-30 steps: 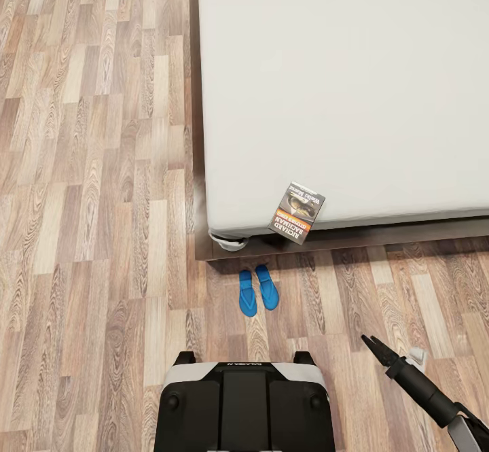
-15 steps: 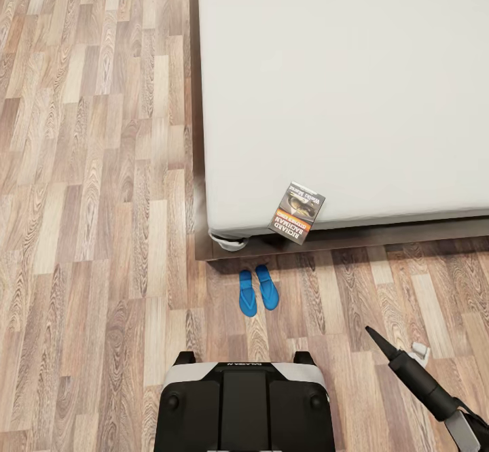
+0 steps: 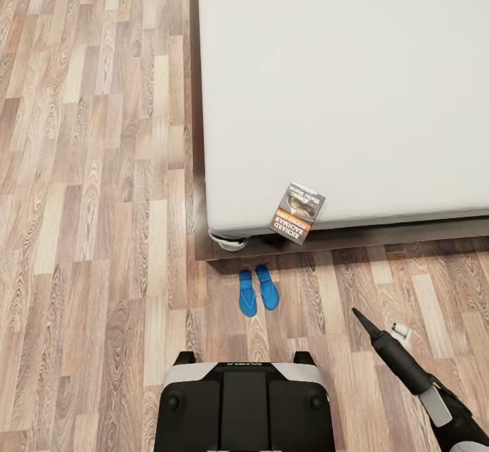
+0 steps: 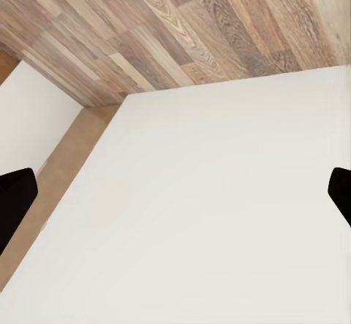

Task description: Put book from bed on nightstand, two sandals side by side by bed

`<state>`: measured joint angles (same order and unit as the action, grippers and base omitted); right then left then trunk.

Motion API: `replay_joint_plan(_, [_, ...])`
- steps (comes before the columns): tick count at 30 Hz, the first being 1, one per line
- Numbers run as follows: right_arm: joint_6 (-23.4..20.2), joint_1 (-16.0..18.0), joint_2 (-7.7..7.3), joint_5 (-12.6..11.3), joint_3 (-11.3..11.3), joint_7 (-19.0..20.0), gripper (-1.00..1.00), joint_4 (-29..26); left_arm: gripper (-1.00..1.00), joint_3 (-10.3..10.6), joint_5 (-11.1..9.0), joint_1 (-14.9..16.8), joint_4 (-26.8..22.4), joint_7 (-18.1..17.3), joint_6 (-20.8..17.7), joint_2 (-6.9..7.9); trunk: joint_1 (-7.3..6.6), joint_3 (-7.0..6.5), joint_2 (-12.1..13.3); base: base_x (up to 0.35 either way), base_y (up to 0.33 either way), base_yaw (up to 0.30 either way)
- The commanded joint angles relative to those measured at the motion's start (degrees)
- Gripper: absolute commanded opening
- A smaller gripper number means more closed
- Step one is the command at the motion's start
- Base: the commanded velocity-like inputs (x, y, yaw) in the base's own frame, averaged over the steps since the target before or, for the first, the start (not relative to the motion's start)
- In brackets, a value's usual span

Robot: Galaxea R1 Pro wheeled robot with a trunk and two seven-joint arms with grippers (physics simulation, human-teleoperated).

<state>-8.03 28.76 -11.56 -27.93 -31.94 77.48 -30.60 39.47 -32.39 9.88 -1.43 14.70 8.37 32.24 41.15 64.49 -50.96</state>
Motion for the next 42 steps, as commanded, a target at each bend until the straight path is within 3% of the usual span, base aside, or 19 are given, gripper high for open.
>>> replay_joint_plan(1, [-0.6,0.3,0.32,-0.1,-0.1,0.2,1.00,0.1,1.00,0.5,-0.5,-0.1,-0.1,-0.1,0.1,0.02,0.01,0.02,0.0,0.000,0.000,0.000])
replay_joint_plan(14, [-0.4,2.5,3.22,-0.2,-0.1,-4.8,1.00,0.3,1.00,0.2,-0.8,-1.2,-0.1,-0.9,0.0,0.01,0.01,0.02,0.0,0.000,0.000,0.000])
replay_joint_plan(37, [-0.8,4.5,3.74,-0.2,-0.1,-6.4,1.00,0.4,1.00,0.2,-0.8,-2.0,-0.1,-1.0,0.0,-0.51,0.01,0.02,0.0,0.000,0.000,0.000])
replay_joint_plan(42, [-3.8,5.5,3.71,-0.2,-0.1,-6.4,1.00,0.5,1.00,0.1,-0.8,-2.0,-0.1,-1.0,0.0,-0.87,0.01,0.02,0.0,0.000,0.000,0.000])
